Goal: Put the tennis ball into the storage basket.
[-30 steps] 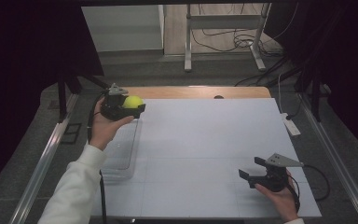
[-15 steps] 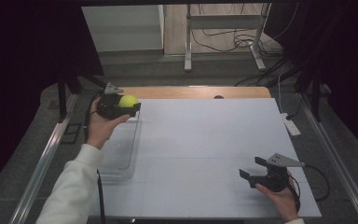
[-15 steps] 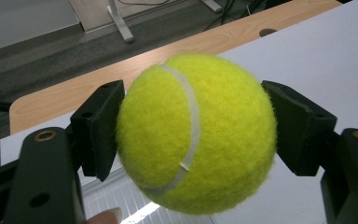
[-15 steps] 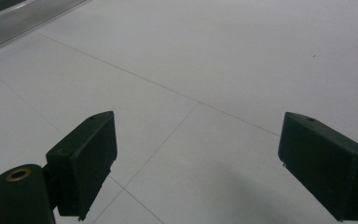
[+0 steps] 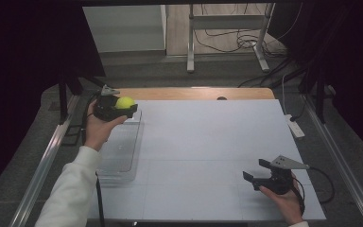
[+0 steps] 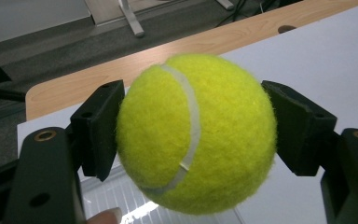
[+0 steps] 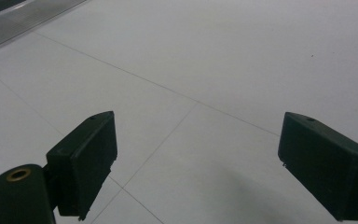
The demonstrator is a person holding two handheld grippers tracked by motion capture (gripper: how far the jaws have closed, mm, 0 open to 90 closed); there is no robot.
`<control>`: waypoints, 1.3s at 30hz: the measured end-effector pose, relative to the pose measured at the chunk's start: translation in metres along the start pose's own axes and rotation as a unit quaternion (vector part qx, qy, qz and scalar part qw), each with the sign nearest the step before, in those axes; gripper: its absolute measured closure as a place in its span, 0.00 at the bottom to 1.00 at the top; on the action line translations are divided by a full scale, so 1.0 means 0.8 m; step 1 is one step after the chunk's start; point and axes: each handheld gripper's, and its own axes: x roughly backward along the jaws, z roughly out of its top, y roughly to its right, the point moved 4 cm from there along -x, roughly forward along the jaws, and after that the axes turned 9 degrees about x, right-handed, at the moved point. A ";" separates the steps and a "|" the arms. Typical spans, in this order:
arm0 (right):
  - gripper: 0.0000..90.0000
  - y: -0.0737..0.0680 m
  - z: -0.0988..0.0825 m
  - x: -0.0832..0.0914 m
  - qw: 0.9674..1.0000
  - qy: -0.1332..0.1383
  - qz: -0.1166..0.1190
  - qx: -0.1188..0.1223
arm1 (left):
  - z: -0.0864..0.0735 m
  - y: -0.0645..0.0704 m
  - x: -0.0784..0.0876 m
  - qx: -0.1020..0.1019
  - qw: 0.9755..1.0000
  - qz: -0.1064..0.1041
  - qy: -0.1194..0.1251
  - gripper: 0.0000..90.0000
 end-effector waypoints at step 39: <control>0.13 0.001 -0.002 0.001 1.000 -0.006 -0.005 0.003 | -0.015 -0.055 -0.014 0.035 0.998 0.050 -0.012 0.29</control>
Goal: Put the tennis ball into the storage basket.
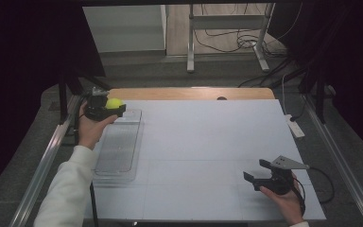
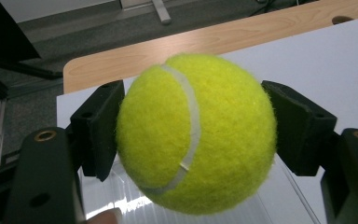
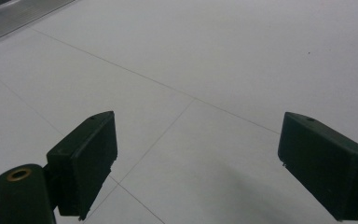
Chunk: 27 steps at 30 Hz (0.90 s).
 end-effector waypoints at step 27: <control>0.13 0.000 -0.001 -0.001 1.000 -0.002 0.001 -0.001 | -0.007 -0.025 -0.020 0.011 0.999 0.029 -0.029 0.29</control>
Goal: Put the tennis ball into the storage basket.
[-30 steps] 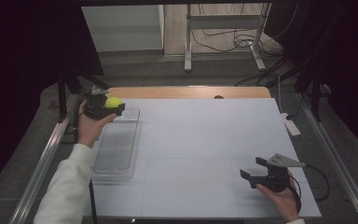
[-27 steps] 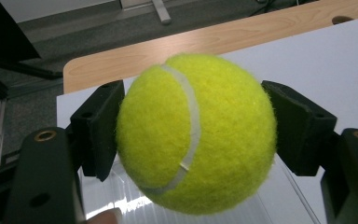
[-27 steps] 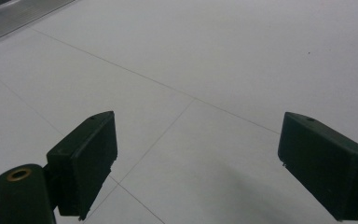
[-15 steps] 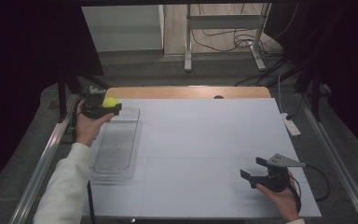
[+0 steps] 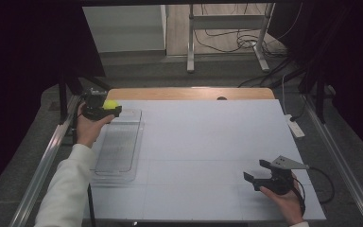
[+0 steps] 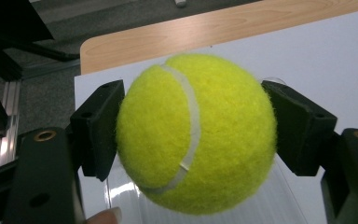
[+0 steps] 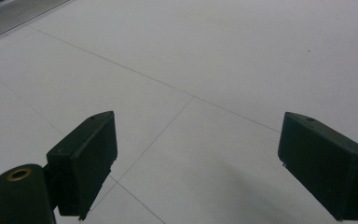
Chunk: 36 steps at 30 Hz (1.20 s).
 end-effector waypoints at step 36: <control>0.13 0.000 0.000 0.000 1.000 -0.001 -0.001 0.001 | -0.024 -0.017 -0.031 -0.001 0.998 0.019 -0.052 0.29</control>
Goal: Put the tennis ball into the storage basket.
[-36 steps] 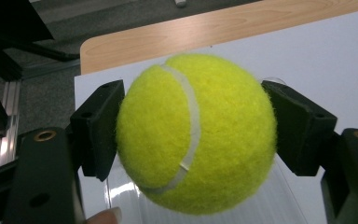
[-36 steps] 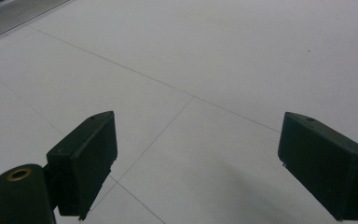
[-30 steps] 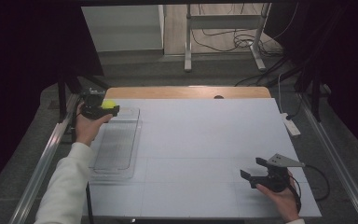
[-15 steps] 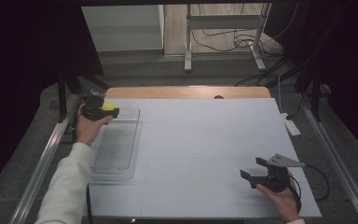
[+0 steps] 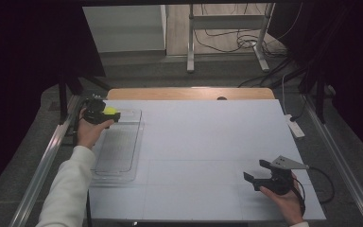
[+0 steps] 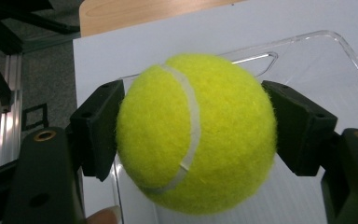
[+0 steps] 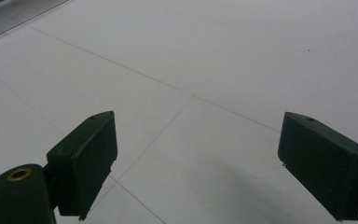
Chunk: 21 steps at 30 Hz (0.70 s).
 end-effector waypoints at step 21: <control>0.13 0.000 0.000 0.000 1.000 0.000 0.001 0.001 | -0.009 0.009 -0.018 -0.017 0.999 0.011 -0.029 0.29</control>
